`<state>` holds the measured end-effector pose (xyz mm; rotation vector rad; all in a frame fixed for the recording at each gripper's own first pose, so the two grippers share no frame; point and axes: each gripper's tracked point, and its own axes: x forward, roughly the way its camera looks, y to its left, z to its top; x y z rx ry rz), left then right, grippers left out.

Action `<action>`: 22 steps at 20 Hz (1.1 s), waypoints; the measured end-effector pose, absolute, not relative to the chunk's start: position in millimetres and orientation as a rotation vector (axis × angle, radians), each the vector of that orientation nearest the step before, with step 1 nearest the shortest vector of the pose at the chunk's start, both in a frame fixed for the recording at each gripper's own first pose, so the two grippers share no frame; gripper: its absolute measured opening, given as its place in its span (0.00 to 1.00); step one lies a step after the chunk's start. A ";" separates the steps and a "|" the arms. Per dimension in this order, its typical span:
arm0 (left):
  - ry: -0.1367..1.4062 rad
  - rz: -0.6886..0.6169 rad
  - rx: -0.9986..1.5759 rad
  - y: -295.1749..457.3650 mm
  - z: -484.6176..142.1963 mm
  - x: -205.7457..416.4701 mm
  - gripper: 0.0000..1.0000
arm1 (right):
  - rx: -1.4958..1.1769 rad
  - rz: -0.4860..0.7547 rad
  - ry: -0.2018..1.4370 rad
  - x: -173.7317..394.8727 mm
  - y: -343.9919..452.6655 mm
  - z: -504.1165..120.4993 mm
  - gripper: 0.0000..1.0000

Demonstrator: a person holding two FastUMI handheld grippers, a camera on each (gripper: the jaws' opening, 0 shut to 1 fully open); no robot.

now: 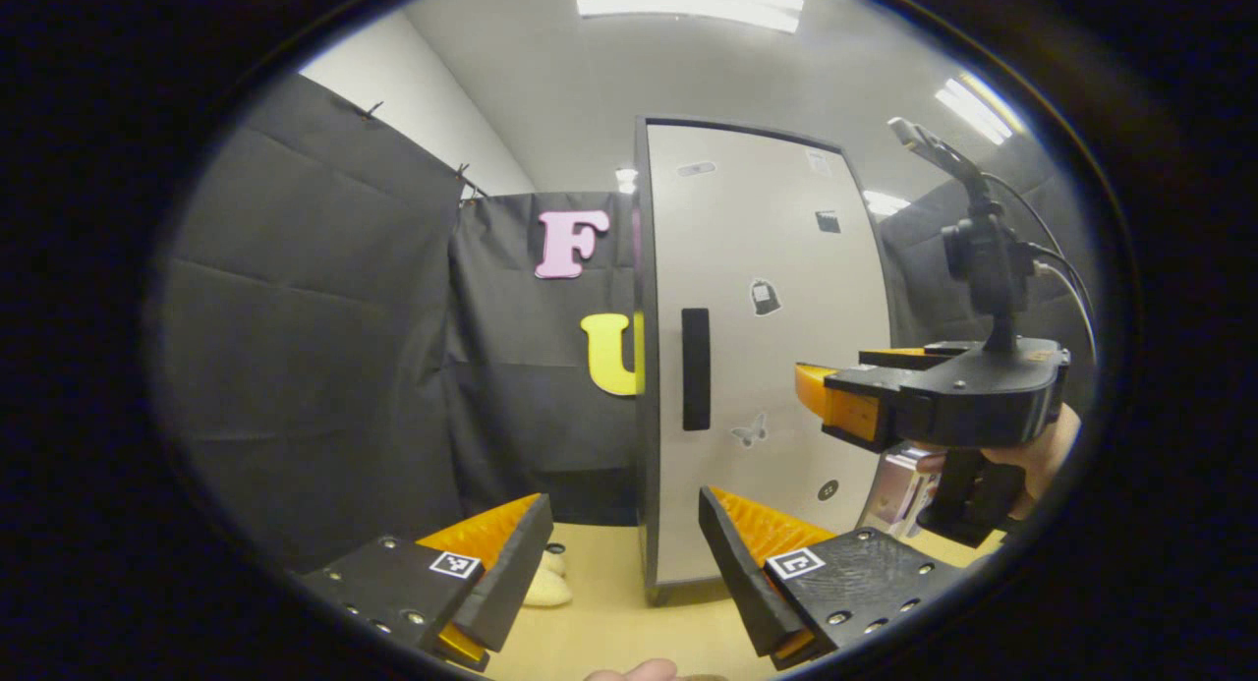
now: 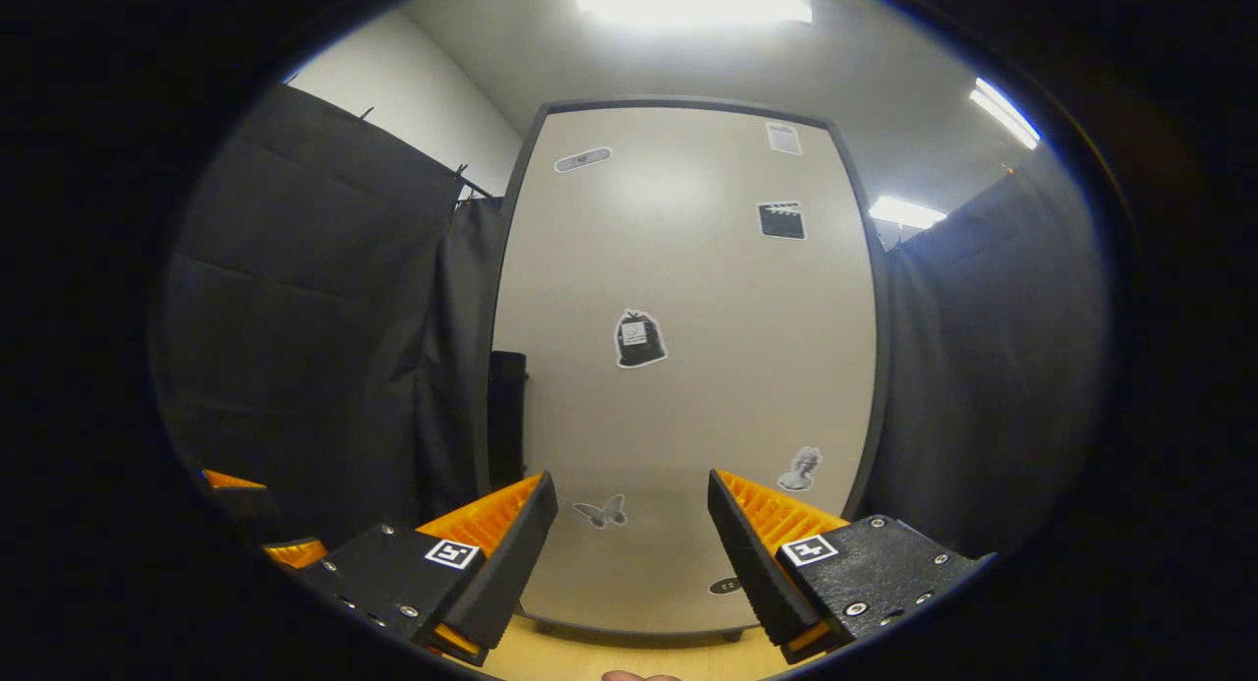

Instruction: Open the cabinet door with the right hand, grasp the bottle in the cabinet with the left hand and place it on the coaster, then close the cabinet door with the right hand.

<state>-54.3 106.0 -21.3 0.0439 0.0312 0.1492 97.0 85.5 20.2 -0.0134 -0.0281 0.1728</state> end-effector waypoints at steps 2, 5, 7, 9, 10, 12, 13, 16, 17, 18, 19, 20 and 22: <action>0.037 0.193 0.045 123.0 -24.3 -68.4 0.86 | -0.037 0.199 -0.044 111.2 110.6 22.4 0.96; 0.065 0.249 0.051 144.7 -33.8 -85.1 0.86 | -0.057 0.210 -0.062 134.2 138.3 23.5 0.96; 0.076 0.291 0.065 161.8 -37.2 -99.8 0.86 | -0.083 0.202 -0.072 148.8 149.8 23.5 0.90; 0.089 0.328 0.069 176.7 -40.0 -112.5 0.86 | -0.081 0.220 -0.057 161.1 164.8 16.8 0.89; 0.097 0.342 0.064 181.0 -43.2 -116.6 0.86 | -0.077 0.222 -0.040 166.5 168.5 11.8 0.89; 0.111 0.371 0.056 192.0 -47.7 -124.3 0.87 | -0.056 0.237 -0.003 174.6 176.9 1.3 0.89; 0.119 0.384 0.057 195.6 -49.2 -127.0 0.87 | -0.041 0.254 0.017 178.5 181.9 -3.5 0.89; 0.140 0.416 0.075 200.8 -54.4 -131.3 0.90 | 0.009 0.279 0.061 180.5 189.6 -9.5 0.76; 0.143 0.426 0.077 201.8 -55.7 -131.9 0.90 | 0.003 0.276 0.065 181.8 190.5 -10.1 0.57; 0.144 0.433 0.077 201.7 -56.9 -133.8 0.90 | 0.009 0.272 0.067 181.8 189.2 -9.9 0.47; 0.141 0.439 0.075 202.3 -56.2 -136.5 0.90 | 0.020 0.274 0.077 181.4 189.5 -10.6 0.37; 0.137 0.447 0.073 203.5 -55.9 -137.5 0.90 | 0.026 0.280 0.083 182.1 189.5 -10.5 0.34; 0.130 0.455 0.072 204.7 -55.6 -139.7 0.90 | 0.014 0.314 0.090 181.2 190.4 -10.8 0.31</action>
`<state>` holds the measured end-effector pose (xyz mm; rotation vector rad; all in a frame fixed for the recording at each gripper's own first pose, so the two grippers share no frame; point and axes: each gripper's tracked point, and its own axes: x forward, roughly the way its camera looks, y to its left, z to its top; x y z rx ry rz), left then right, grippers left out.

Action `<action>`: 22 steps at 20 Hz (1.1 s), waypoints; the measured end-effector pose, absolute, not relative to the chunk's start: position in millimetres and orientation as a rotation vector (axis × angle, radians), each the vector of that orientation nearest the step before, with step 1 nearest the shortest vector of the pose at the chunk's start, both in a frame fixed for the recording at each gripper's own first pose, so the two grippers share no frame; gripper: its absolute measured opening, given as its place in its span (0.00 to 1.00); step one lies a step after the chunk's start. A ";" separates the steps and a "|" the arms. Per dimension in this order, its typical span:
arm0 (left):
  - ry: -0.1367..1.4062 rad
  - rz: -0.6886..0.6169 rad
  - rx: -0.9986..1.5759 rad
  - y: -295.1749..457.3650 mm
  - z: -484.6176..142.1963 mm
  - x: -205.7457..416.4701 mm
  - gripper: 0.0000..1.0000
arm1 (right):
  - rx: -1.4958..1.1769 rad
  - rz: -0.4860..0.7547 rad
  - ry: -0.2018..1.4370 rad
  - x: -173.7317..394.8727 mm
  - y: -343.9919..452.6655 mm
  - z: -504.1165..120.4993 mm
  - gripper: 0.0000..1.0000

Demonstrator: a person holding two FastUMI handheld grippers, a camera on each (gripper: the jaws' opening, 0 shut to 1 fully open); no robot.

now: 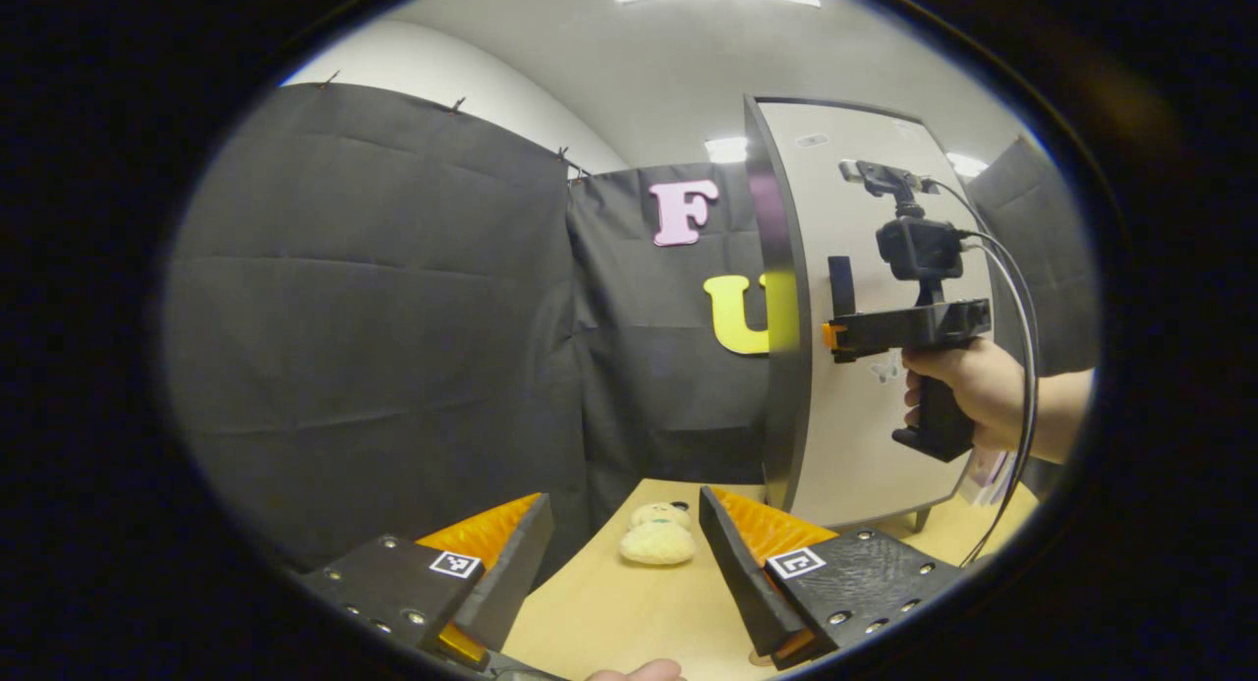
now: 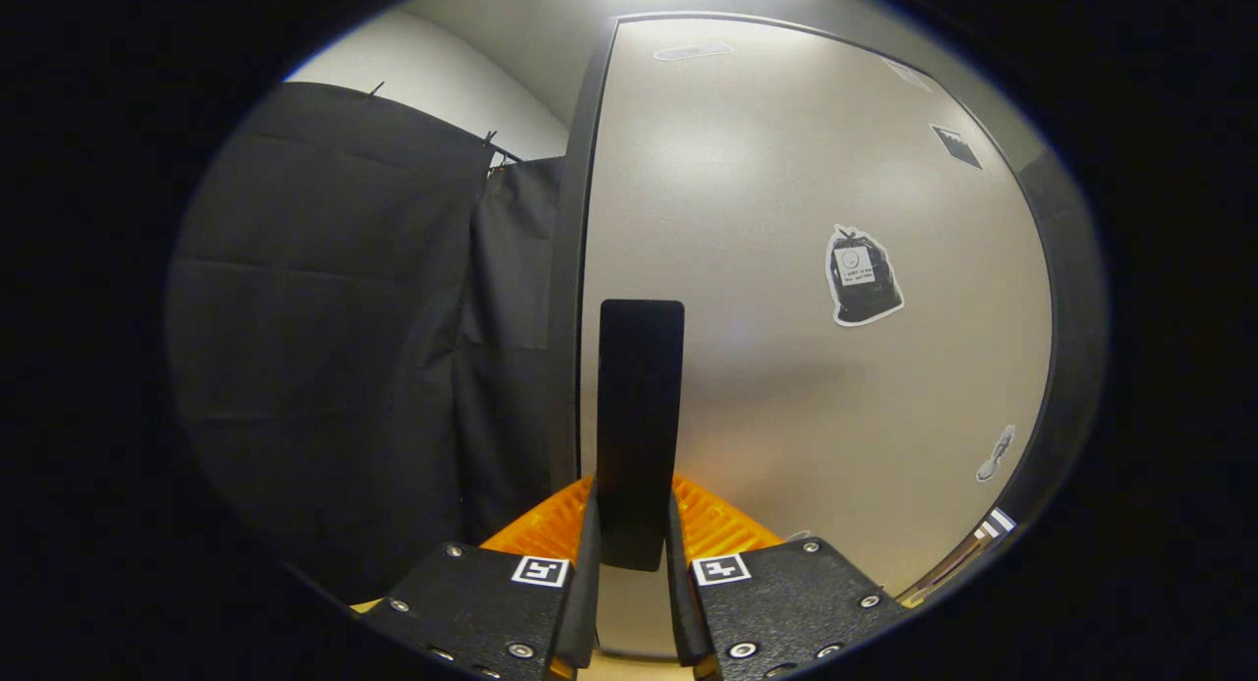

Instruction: Open the cabinet door with the right hand, grasp the bottle in the cabinet with the left hand and place it on the coaster, then close the cabinet door with the right hand.

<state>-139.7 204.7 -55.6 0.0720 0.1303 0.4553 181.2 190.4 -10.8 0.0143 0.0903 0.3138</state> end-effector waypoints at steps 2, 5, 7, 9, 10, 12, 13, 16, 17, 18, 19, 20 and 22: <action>0.128 0.464 0.076 205.7 -54.3 -141.6 0.90 | 0.009 0.341 0.102 181.1 190.3 -11.1 0.27; 0.109 0.485 0.082 206.9 -49.2 -144.1 0.90 | 0.013 0.354 0.136 179.5 189.9 -12.6 0.22; 0.103 0.494 0.083 207.9 -48.5 -144.3 0.87 | 0.010 0.367 0.138 177.5 189.5 -12.6 0.21; 0.095 0.498 0.086 209.3 -46.9 -144.2 0.87 | 0.000 0.384 0.141 172.6 188.2 -12.2 0.21; 0.091 0.498 0.084 209.1 -45.7 -144.5 0.87 | -0.001 0.398 0.142 169.0 188.8 -11.6 0.21; 0.089 0.489 0.071 205.1 -47.2 -144.8 0.89 | 0.010 0.434 0.147 159.1 189.3 -9.6 0.21; 0.092 0.482 0.069 202.0 -46.1 -145.6 0.87 | 0.012 0.464 0.141 154.2 188.4 -7.6 0.21; 0.088 0.445 0.051 190.4 -49.2 -146.3 0.87 | -0.005 0.556 0.127 138.8 185.2 -3.7 0.21; 0.093 0.428 0.033 183.3 -55.4 -141.4 0.93 | -0.009 0.579 0.129 134.8 183.1 -3.2 0.21; 0.109 0.413 0.013 178.5 -62.3 -134.4 0.87 | -0.007 0.598 0.134 129.6 182.0 -2.8 0.21; 0.130 0.398 -0.005 177.5 -69.1 -124.5 0.87 | -0.001 0.614 0.142 124.0 180.4 -1.2 0.21; 0.137 0.388 -0.017 175.7 -70.4 -116.8 0.90 | 0.002 0.632 0.146 117.4 178.8 0.1 0.21; 0.126 0.379 -0.010 170.6 -62.6 -106.4 0.87 | 0.008 0.661 0.148 106.2 173.9 2.9 0.22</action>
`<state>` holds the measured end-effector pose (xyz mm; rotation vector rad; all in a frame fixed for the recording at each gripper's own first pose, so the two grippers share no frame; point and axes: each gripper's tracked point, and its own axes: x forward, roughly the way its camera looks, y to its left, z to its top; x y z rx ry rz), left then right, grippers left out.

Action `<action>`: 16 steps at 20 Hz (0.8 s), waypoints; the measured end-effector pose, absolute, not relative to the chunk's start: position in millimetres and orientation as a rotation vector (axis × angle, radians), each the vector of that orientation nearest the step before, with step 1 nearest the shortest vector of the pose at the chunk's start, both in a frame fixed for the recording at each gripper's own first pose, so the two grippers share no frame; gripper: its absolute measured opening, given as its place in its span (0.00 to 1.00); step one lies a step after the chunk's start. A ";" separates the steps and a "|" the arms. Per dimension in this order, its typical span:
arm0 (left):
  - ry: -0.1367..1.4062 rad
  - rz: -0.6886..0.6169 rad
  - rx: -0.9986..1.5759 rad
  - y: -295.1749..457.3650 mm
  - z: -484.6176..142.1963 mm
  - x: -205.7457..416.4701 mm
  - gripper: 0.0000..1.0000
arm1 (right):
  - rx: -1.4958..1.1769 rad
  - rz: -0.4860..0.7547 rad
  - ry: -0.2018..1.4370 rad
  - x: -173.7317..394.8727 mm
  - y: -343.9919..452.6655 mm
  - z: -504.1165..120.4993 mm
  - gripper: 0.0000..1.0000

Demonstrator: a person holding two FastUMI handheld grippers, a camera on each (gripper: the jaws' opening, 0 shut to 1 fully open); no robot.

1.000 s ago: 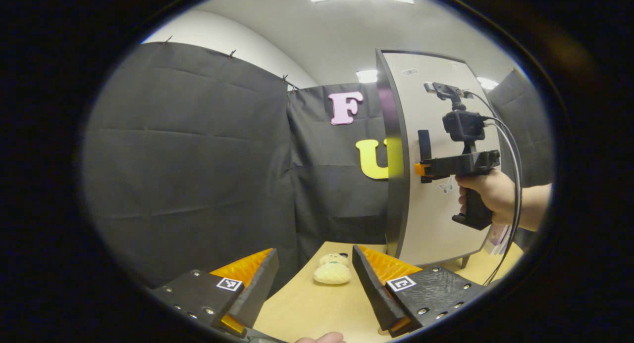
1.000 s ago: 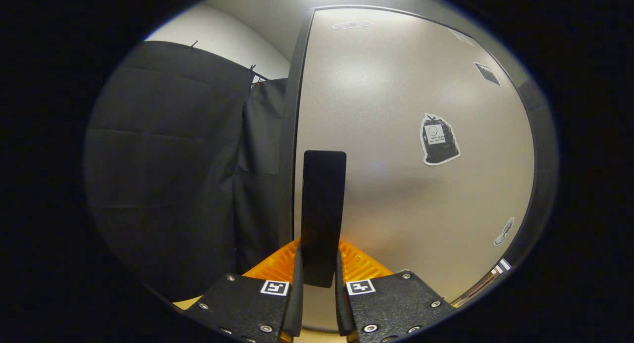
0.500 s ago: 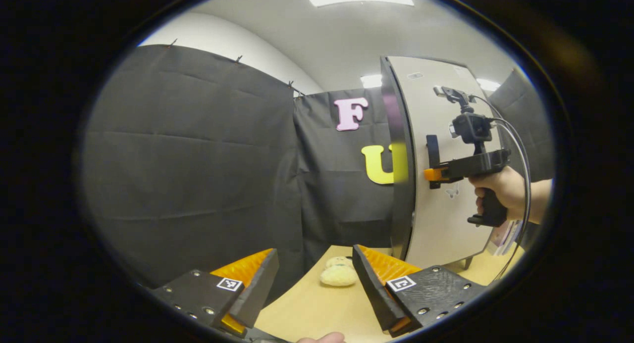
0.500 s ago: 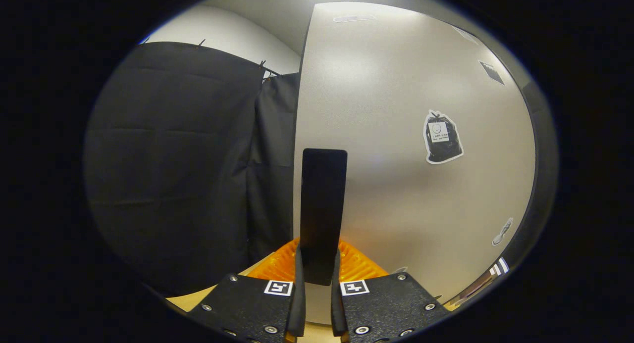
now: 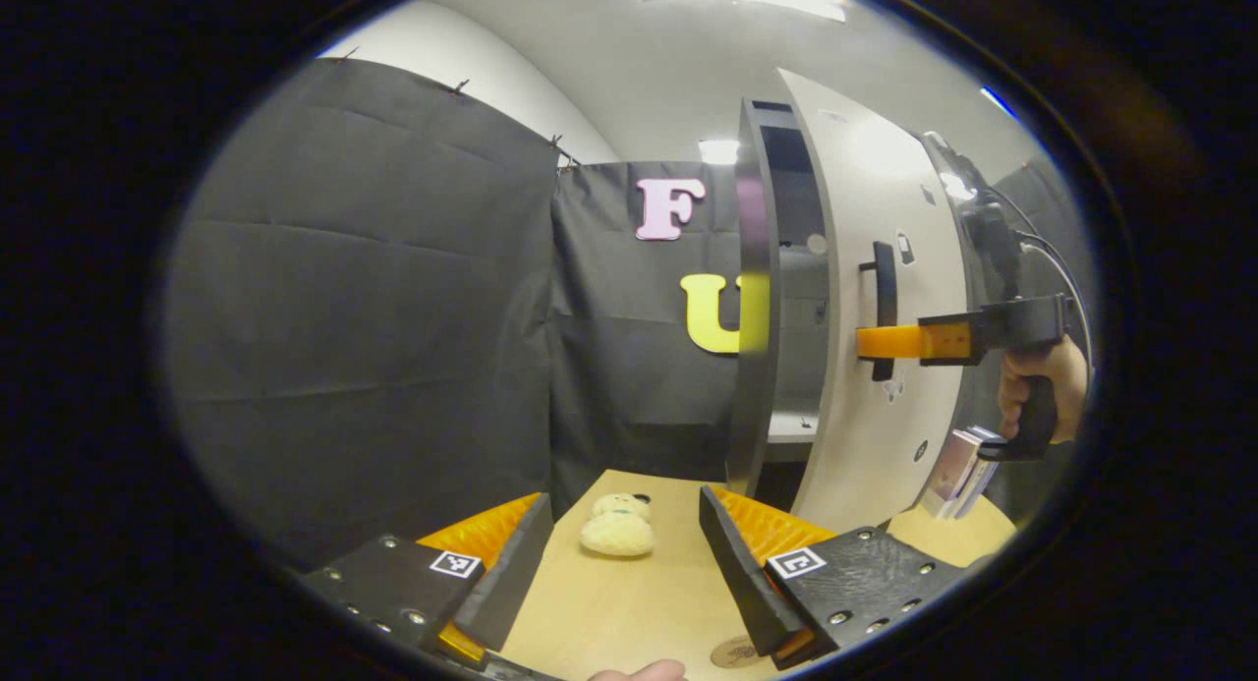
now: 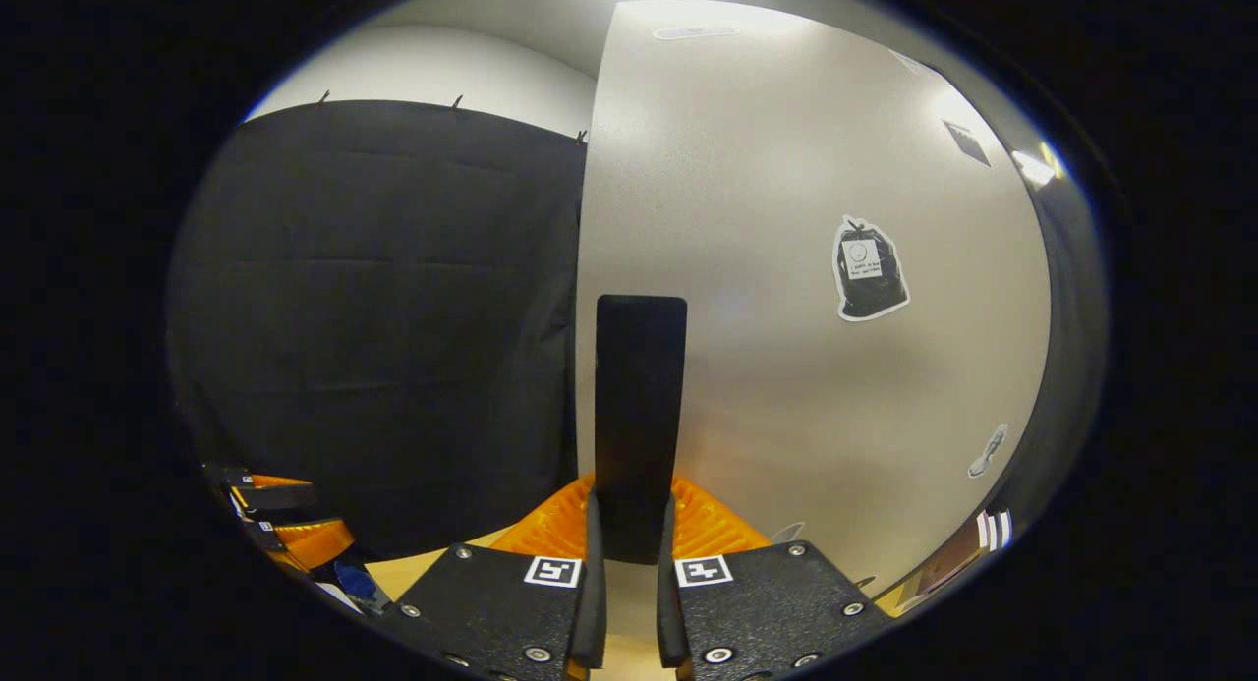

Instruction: Open the cabinet door with the right hand, grasp the bottle in the cabinet with the left hand and place it on the coaster, then close the cabinet door with the right hand.

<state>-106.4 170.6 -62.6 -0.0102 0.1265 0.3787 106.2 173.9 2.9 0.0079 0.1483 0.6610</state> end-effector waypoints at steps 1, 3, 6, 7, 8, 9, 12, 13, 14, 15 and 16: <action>0.116 0.380 0.002 166.8 -56.1 -104.5 0.90 | 0.007 0.675 0.147 100.3 170.5 4.5 0.21; 0.091 0.384 0.025 158.3 -42.0 -101.2 0.90 | 0.018 0.702 0.143 96.3 166.2 2.5 0.22; 0.072 0.389 0.051 135.5 -29.3 -97.2 0.90 | 0.031 0.736 0.138 94.4 156.9 1.0 0.20; 0.078 0.385 0.057 125.9 -29.5 -95.7 0.87 | 0.033 0.743 0.140 94.8 153.7 0.9 0.21; 0.085 0.375 0.064 114.2 -30.1 -93.1 0.88 | 0.034 0.750 0.140 96.2 150.6 0.6 0.21; 0.088 0.360 0.077 99.6 -28.6 -90.1 0.89 | 0.036 0.754 0.140 97.7 148.5 -0.4 0.21; 0.086 0.323 0.131 55.1 -16.7 -80.6 0.87 | 0.048 0.754 0.148 104.8 144.3 -4.1 0.20; 0.077 0.303 0.130 41.3 -11.2 -76.3 0.87 | 0.048 0.751 0.152 108.4 143.1 -4.7 0.20; 0.074 0.280 0.130 23.6 -9.0 -66.6 0.87 | 0.047 0.746 0.154 111.6 142.0 -5.2 0.20; 0.076 0.264 0.137 11.7 -8.0 -59.9 0.89 | 0.048 0.739 0.157 110.2 139.8 -5.9 0.20; 0.079 0.254 0.161 0.5 -6.4 -52.7 0.89 | 0.048 0.731 0.160 108.2 135.8 -5.9 0.21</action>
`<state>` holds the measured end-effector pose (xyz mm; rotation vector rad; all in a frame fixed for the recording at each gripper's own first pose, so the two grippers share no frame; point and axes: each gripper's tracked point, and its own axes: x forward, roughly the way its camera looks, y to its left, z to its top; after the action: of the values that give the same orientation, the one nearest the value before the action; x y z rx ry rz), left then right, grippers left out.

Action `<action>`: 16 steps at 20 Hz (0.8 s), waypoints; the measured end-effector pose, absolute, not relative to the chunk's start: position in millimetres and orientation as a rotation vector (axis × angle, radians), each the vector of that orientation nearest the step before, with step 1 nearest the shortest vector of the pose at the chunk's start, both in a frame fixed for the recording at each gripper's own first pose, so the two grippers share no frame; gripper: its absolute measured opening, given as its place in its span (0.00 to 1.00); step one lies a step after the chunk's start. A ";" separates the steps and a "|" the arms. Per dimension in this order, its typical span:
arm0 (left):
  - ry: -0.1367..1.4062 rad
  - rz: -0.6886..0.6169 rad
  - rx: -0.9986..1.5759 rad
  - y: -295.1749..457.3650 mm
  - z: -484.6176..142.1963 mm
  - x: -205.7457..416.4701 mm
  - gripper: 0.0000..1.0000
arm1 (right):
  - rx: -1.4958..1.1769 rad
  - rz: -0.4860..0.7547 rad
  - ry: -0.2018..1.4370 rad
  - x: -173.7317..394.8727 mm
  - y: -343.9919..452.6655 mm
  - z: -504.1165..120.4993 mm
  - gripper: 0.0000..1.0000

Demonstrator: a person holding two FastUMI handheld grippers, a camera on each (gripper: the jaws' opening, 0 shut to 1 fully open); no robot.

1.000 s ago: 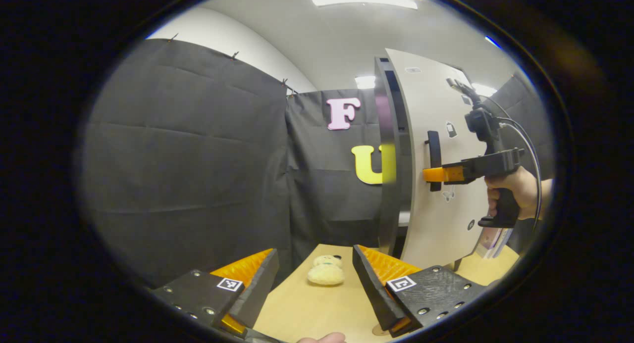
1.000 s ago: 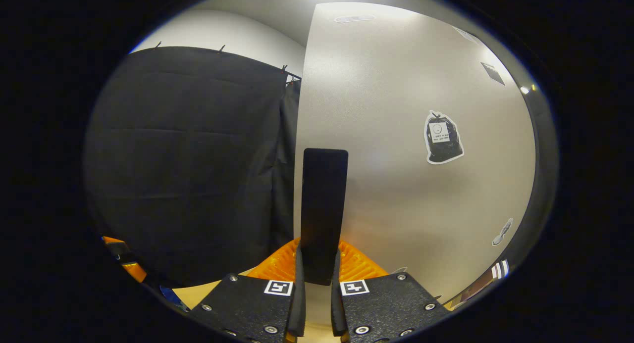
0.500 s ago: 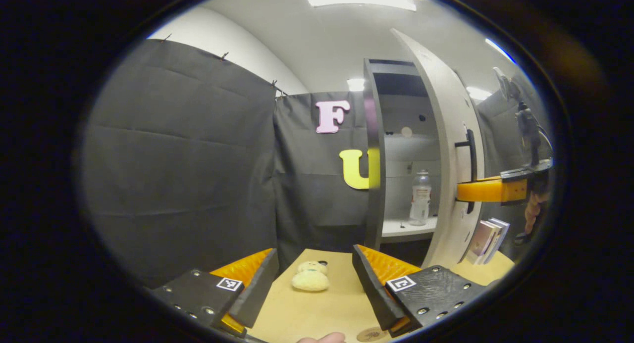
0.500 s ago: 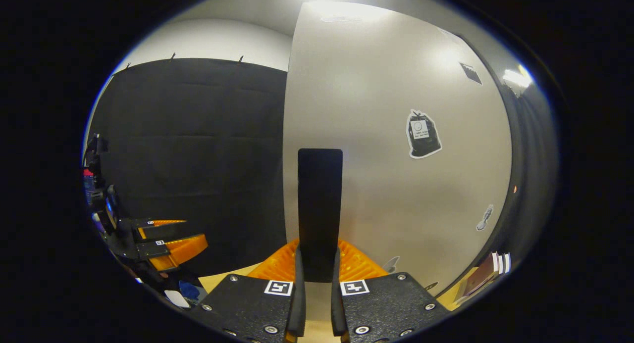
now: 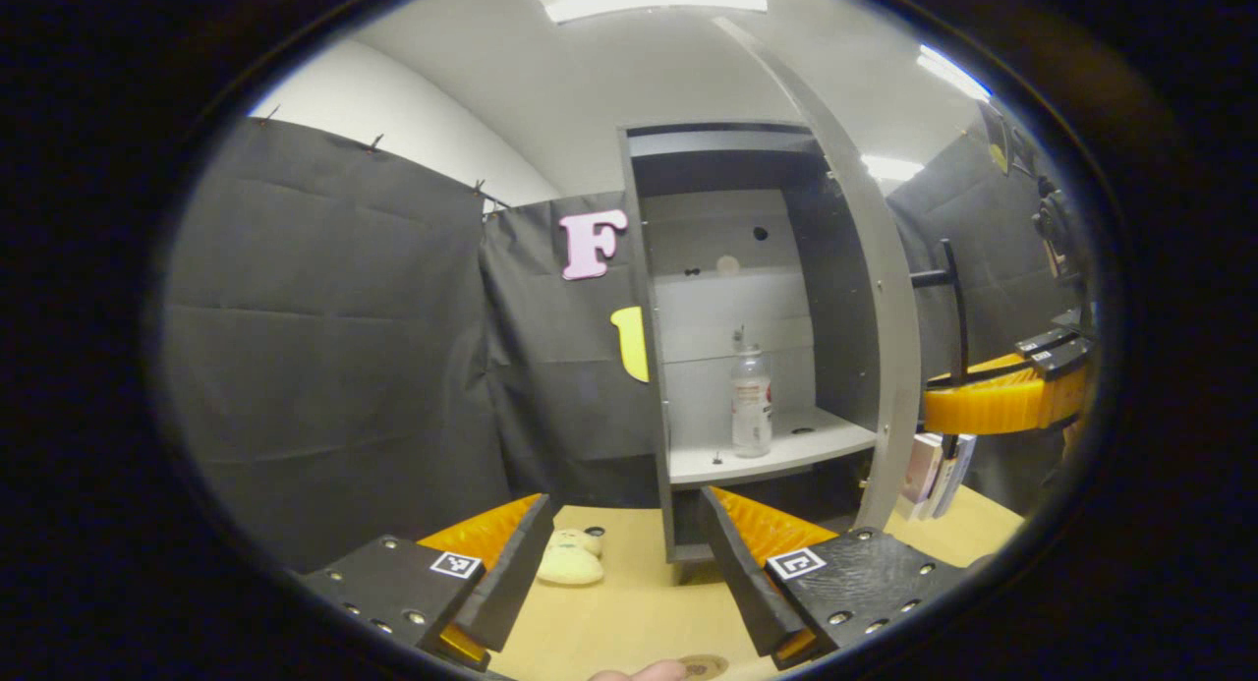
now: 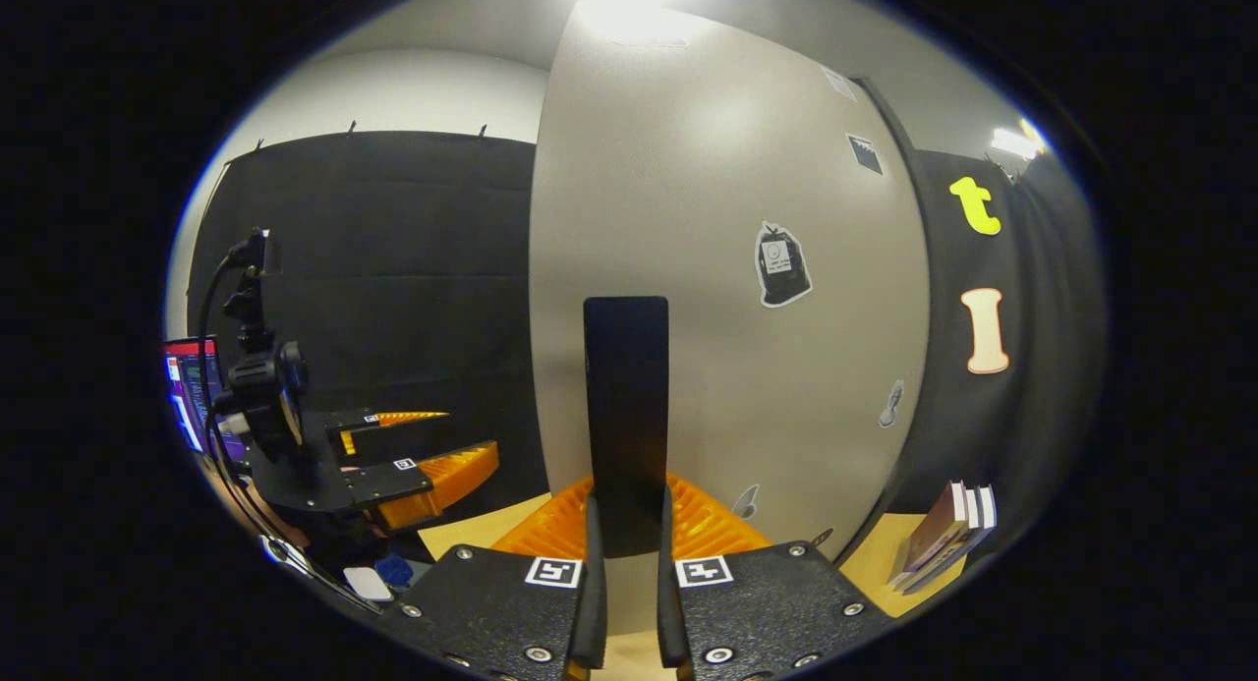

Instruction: Open the cabinet door with the right hand, grasp the bottle in the cabinet with the left hand and place it on the coaster, then close the cabinet door with the right hand.

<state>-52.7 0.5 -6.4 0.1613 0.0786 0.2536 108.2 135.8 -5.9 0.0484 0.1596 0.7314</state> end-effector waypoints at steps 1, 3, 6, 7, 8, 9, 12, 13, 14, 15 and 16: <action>0.070 0.255 0.193 -7.1 -0.4 -46.9 0.88 | 0.046 0.723 0.163 108.0 131.6 -6.2 0.21; 0.042 0.219 0.207 -33.3 9.6 -34.5 0.87 | 0.049 0.697 0.170 105.8 124.2 -5.3 0.21; 0.023 0.146 0.168 -63.4 9.0 -3.5 0.87 | 0.061 0.644 0.182 103.9 112.9 -6.3 0.20; 0.011 0.123 0.158 -70.8 9.6 5.7 0.87 | 0.079 0.623 0.191 103.6 109.2 -5.9 0.20; -0.002 0.105 0.152 -76.7 10.6 15.0 0.87 | 0.101 0.596 0.201 102.8 106.8 -7.0 0.21; -0.008 0.098 0.149 -79.7 9.5 25.1 0.87 | 0.108 0.561 0.201 103.3 103.4 -6.2 0.21; 0.000 0.078 0.142 -88.2 0.1 63.0 0.88 | 0.032 0.449 0.177 104.7 87.7 -3.4 0.21; -0.005 0.075 0.146 -89.2 -1.9 78.7 0.87 | 0.027 0.410 0.172 104.1 83.9 -3.0 0.21; -0.011 0.070 0.146 -91.5 -3.2 94.4 0.87 | 0.034 0.378 0.170 104.1 84.0 -4.0 0.20; -0.011 0.069 0.148 -92.7 -7.2 110.8 0.90 | 0.050 0.360 0.170 103.7 83.9 -3.2 0.20; -0.013 0.063 0.146 -94.5 -11.8 127.1 0.87 | 0.080 0.352 0.173 103.2 84.4 -3.5 0.20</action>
<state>127.1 -94.5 -11.8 0.1461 -0.0126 0.0629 103.2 84.4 -3.5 0.0800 0.1730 0.3523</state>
